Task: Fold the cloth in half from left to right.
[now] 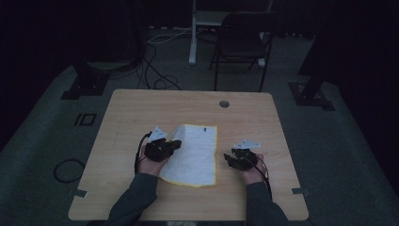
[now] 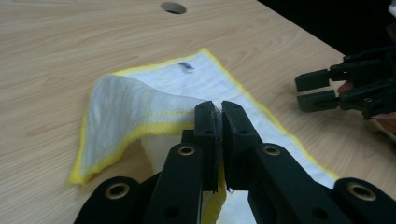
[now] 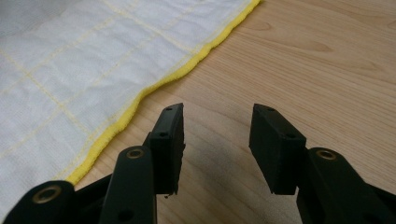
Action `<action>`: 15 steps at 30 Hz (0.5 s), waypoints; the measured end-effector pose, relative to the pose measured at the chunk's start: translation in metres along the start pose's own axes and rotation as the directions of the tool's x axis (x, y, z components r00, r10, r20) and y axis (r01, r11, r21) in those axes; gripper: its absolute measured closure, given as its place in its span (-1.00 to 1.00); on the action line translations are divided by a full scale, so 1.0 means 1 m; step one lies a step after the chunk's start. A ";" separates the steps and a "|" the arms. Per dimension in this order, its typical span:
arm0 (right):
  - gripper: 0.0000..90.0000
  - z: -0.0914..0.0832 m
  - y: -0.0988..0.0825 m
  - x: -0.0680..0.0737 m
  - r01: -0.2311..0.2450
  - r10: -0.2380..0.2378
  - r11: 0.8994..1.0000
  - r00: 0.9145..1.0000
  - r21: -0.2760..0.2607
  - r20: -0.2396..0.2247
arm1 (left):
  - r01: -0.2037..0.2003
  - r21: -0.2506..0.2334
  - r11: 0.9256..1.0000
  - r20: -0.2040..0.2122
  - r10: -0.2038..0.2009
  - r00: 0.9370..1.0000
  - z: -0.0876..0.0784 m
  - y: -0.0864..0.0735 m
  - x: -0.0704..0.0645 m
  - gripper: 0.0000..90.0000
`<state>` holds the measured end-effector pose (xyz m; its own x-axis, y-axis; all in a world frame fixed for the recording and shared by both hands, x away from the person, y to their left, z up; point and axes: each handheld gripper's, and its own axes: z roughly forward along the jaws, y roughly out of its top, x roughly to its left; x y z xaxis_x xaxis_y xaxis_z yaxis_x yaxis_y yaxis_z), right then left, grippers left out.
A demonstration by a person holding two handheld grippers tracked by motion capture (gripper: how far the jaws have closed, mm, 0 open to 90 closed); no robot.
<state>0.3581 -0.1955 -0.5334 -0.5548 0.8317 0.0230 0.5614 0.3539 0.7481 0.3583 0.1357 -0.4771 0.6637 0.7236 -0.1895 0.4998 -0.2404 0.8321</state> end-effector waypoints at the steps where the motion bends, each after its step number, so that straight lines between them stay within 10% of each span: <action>1: 0.22 0.000 0.000 0.000 0.000 0.000 1.000 1.000 0.000 0.000 | -0.003 0.000 1.000 0.005 0.003 1.000 0.001 0.001 -0.002 0.91; 15: 0.22 -0.001 0.000 0.000 0.000 0.000 1.000 1.000 -0.001 0.000 | -0.031 0.016 0.999 0.047 0.030 0.998 0.022 0.008 -0.018 0.91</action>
<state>0.3578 -0.1958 -0.5330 -0.5548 0.8317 0.0235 0.5612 0.3532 0.7486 0.3623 0.1062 -0.4784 0.7037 0.6850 -0.1885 0.4880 -0.2732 0.8289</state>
